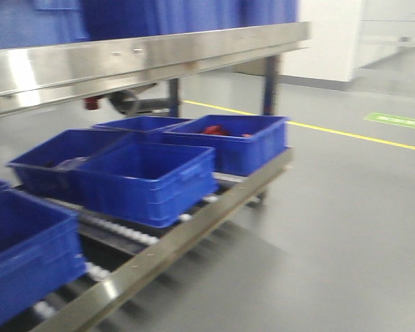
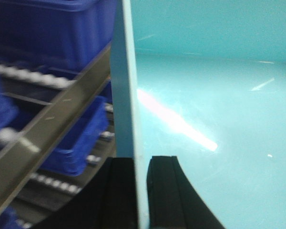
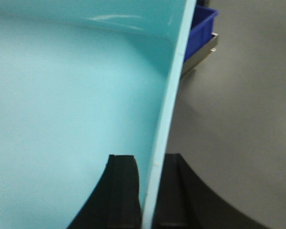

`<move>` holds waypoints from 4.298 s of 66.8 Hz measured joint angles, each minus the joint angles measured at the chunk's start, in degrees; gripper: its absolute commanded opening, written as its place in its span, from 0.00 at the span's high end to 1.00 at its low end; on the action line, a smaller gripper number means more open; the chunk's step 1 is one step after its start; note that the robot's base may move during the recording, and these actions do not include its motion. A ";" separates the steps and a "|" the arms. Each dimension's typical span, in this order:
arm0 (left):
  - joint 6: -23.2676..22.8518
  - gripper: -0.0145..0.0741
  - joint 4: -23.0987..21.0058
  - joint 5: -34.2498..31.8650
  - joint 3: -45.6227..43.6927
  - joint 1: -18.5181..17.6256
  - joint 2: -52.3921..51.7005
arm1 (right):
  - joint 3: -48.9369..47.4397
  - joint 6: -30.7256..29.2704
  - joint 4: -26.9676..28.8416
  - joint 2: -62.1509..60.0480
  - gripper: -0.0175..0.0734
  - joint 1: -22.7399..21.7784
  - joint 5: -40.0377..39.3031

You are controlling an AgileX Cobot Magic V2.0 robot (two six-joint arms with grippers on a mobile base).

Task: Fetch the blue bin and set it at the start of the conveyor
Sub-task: 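Hold the bin in both grippers while the base drives away from the rack, then hold the bin while the base drives up to the grey conveyor table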

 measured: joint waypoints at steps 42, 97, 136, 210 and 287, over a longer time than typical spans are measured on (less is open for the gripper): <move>0.00 0.96 0.00 -0.04 0.00 0.00 0.00 | 0.00 0.04 0.00 0.00 0.97 0.00 0.00; 0.00 0.96 0.00 -0.14 0.00 0.00 0.00 | 0.00 0.13 -0.22 0.00 0.97 0.00 0.00; 0.00 0.96 0.00 -0.14 0.00 0.00 0.00 | 0.00 0.13 -0.22 0.00 0.97 0.00 0.00; 0.00 0.96 0.00 -0.14 0.00 0.00 0.00 | 0.00 0.13 -0.11 0.00 0.97 0.00 0.01; 0.00 0.96 0.11 -0.14 0.00 0.00 0.00 | 0.00 0.22 0.00 0.00 0.97 0.00 0.01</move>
